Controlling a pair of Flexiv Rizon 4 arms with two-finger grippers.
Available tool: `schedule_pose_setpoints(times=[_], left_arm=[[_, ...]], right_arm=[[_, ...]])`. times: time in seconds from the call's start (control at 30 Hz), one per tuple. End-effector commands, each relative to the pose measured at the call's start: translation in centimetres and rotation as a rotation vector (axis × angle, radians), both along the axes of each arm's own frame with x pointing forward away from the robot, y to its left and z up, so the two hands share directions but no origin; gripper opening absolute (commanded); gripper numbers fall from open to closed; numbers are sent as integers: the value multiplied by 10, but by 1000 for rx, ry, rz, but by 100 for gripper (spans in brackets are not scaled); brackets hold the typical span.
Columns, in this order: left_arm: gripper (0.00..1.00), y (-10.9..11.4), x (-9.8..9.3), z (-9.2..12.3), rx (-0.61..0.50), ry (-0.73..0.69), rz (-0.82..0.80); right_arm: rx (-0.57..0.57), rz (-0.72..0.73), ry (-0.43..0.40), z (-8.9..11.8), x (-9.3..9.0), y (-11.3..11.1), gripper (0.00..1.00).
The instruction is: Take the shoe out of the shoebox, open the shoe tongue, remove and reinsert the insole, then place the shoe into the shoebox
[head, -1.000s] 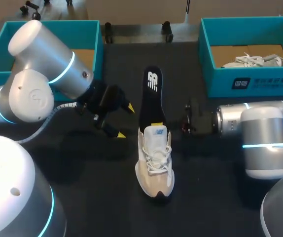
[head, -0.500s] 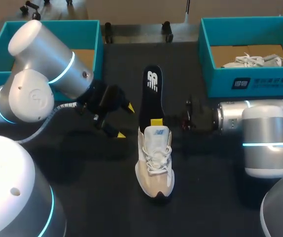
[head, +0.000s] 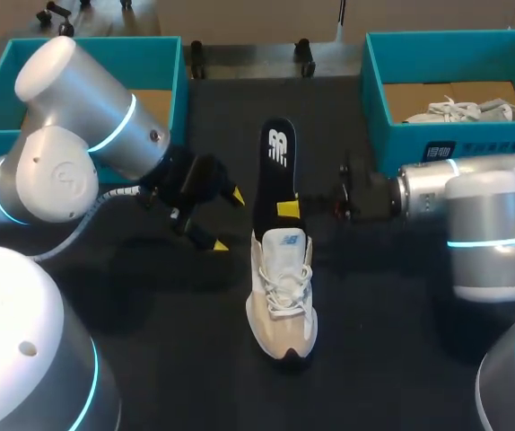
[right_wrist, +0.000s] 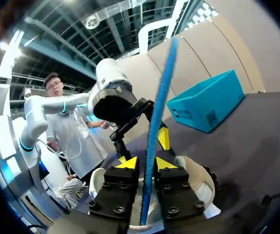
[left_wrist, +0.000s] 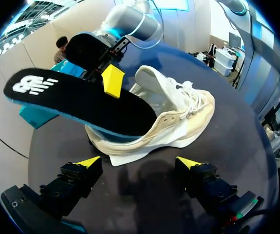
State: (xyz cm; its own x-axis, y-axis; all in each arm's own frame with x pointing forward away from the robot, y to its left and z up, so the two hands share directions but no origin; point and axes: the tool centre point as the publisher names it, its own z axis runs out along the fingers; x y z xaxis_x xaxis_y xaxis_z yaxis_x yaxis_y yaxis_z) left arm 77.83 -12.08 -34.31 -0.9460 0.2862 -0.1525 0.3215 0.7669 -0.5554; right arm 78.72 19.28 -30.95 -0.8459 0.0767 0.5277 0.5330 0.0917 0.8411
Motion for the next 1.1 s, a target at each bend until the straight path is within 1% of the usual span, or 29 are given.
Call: schedule_pose_setpoints(times=[0.03, 0.07, 0.13, 0.2, 0.33, 0.63, 0.77, 0.87, 0.9, 0.97, 1.0, 1.1], left_arm=[[100, 0, -1, 0, 5, -3, 1], [100, 0, -1, 0, 5, -3, 1], [100, 0, -1, 0, 5, -3, 1], [100, 0, -1, 0, 5, -3, 1], [100, 0, -1, 0, 5, -3, 1], [100, 0, -1, 0, 5, -3, 1], [100, 0, -1, 0, 5, -3, 1], [100, 0, -1, 0, 5, -3, 1], [100, 0, -1, 0, 5, -3, 1], [100, 0, -1, 0, 5, -3, 1], [100, 0, -1, 0, 5, -3, 1], [100, 0, -1, 0, 5, -3, 1]], right_arm=[[-21, 9, 15, -4, -1, 0, 0], [-26, 9, 17, -5, -3, 0, 0], [-97, 21, 34, -6, -7, 0, 0], [-94, 22, 32, -11, -11, -1, 0], [-113, 26, 62, -21, -18, -2, 0], [-114, 31, 114, -30, -33, -1, 0], [-114, 38, 124, -32, -32, -1, 0], [-111, 36, 102, -28, -25, -1, 0], [-115, 38, 95, -26, -23, -1, 10], [-115, 37, 80, -22, -19, -1, 14], [-113, 38, 74, -21, -18, -1, 16], [-113, 41, 53, -16, -12, 0, 15]])
